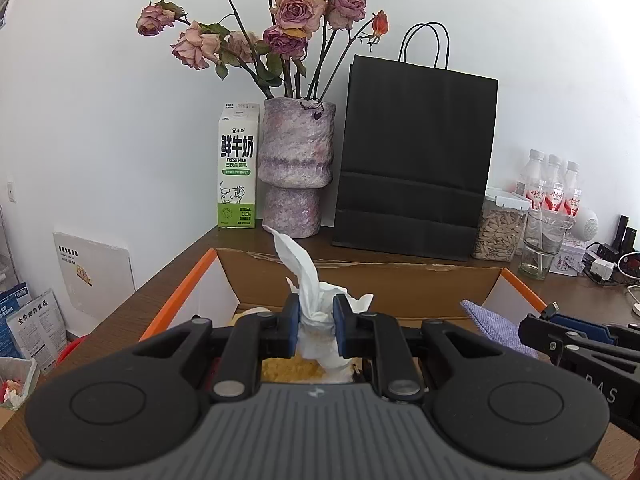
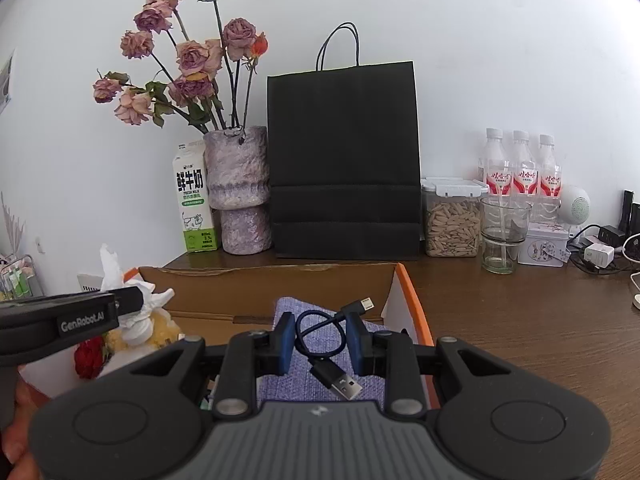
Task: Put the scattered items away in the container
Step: 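Carry the tissue with the left tool while the right tool carries the cable to the box, then open the left tool over the box while the right tool releases the cable inside, then withdraw both tools from the box toward the remaining items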
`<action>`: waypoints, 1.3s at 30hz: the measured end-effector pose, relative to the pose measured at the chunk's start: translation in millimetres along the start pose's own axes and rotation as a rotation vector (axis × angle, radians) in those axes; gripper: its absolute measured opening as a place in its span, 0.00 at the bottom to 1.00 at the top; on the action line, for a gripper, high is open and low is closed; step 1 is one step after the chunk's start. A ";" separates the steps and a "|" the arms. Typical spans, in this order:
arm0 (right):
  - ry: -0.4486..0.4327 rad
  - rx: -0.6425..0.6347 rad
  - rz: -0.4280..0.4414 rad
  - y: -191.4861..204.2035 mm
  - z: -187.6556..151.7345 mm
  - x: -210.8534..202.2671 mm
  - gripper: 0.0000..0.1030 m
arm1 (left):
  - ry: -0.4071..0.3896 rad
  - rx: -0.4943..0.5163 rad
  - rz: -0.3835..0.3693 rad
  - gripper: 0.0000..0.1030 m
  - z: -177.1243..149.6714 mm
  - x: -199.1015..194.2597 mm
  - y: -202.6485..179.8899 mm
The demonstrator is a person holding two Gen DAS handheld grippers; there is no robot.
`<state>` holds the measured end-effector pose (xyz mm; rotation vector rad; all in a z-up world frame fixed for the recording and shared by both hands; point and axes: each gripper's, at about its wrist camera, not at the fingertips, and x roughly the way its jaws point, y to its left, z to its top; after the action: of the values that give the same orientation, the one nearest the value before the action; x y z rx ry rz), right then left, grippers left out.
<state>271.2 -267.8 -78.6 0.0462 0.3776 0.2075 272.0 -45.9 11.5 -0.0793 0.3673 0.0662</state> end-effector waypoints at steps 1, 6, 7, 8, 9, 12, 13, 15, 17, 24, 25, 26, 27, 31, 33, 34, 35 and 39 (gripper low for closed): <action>0.001 0.000 0.000 0.0 0.0 0.5 0.25 | 0.000 0.003 -0.002 0.17 0.0 0.3 0.0; 0.004 -0.004 -0.002 -0.3 -1.4 1.6 0.27 | -0.003 0.009 -0.011 0.21 0.0 -0.1 -0.5; 0.004 -0.003 0.002 -0.6 -2.4 1.7 0.30 | -0.005 0.015 -0.016 0.27 -0.3 -0.4 -1.1; 0.008 -0.004 0.010 -0.2 -3.0 2.5 0.36 | -0.008 0.019 -0.026 0.55 -0.8 -0.5 -1.6; 0.009 -0.007 0.013 0.5 -3.8 2.4 0.56 | -0.014 0.019 -0.029 0.90 -1.6 -1.2 -2.0; -0.029 -0.031 -0.004 5.0 -4.4 -3.9 0.88 | -0.065 0.039 -0.009 1.00 -2.6 -8.1 -5.1; -0.041 -0.039 -0.008 6.5 -4.3 -6.7 0.89 | -0.072 0.038 -0.011 1.00 -2.4 -9.9 -5.2; -0.051 -0.044 -0.008 8.2 -4.4 -10.0 0.93 | -0.081 0.027 -0.009 1.00 -2.4 -12.7 -4.2; -0.054 -0.045 -0.003 9.6 -4.4 -12.4 0.96 | -0.081 0.022 -0.005 1.00 -2.2 -13.3 -3.4; -0.076 -0.057 -0.010 13.4 -3.7 -22.7 1.00 | -0.090 -0.010 0.016 1.00 -2.3 -18.2 2.4; -0.079 -0.056 -0.015 13.3 -3.7 -23.9 1.00 | -0.094 -0.011 0.020 1.00 -2.3 -19.2 2.9; -0.082 -0.055 -0.018 12.8 -3.7 -24.9 1.00 | -0.096 -0.013 0.022 1.00 -2.3 -20.0 3.5; -0.083 -0.052 -0.020 11.9 -3.8 -25.4 1.00 | -0.098 -0.014 0.021 1.00 -2.3 -20.8 3.8; -0.087 -0.035 -0.031 7.3 -4.2 -28.6 1.00 | -0.110 -0.014 0.018 1.00 -4.2 -25.2 3.8; -0.091 -0.028 -0.035 5.2 -4.5 -30.2 1.00 | -0.117 -0.008 0.013 1.00 -5.1 -27.3 3.1; -0.092 -0.027 -0.037 4.6 -5.0 -31.2 1.00 | -0.122 -0.004 0.013 1.00 -5.7 -28.3 2.7; -0.094 -0.027 -0.037 3.9 -6.1 -32.7 1.00 | -0.127 -0.002 0.013 1.00 -6.5 -29.6 2.4; -0.100 -0.031 -0.039 1.7 -10.1 -37.7 1.00 | -0.139 0.000 0.012 1.00 -8.9 -32.8 4.1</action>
<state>232.9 -274.0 -74.3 0.0183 0.2757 0.1722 237.9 -44.3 14.8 -0.0723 0.2289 0.0826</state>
